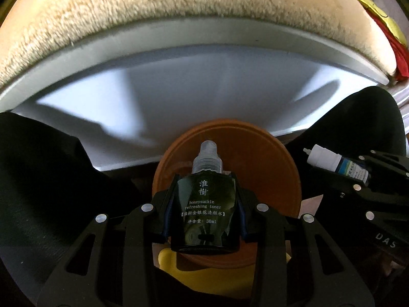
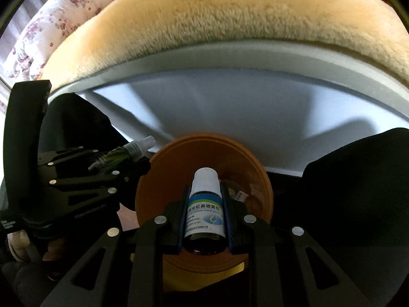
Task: Collect trash
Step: 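Open both tools to drop the bottles into the bin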
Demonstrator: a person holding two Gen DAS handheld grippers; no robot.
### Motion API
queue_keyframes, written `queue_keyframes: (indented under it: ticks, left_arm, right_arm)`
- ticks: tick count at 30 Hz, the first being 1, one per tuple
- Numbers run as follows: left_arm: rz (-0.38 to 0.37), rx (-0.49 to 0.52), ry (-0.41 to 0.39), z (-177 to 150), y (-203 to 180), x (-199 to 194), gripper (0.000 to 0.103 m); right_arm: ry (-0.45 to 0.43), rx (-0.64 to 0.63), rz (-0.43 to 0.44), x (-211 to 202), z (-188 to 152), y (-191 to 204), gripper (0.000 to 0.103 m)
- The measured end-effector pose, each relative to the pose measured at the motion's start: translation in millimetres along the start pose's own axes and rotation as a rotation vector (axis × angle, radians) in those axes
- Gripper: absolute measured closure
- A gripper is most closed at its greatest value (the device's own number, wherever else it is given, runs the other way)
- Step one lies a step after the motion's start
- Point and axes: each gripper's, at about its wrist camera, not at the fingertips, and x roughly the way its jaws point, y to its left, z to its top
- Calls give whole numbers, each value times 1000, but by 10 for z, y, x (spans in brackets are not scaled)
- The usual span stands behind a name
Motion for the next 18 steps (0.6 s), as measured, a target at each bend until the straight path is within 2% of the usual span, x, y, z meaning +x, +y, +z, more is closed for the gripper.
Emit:
queue_keyframes:
  ticks: [3,6,9,18]
  left_arm:
    - [-2,-1,15,15,41,16,67]
    - [4,-5,34,2,39,32,64]
    - [10,-2,41,2,28,35,54]
    - [34,27,8,-5,-24,-61,51]
  right_arm:
    - [19,3,0,57,-13,-16,78]
    - [19,4,-7,61,-33,-21,66]
    - [4,0,-16,14,-21,-10,65]
    - [-48,14,-32,-180,-49,-61,57]
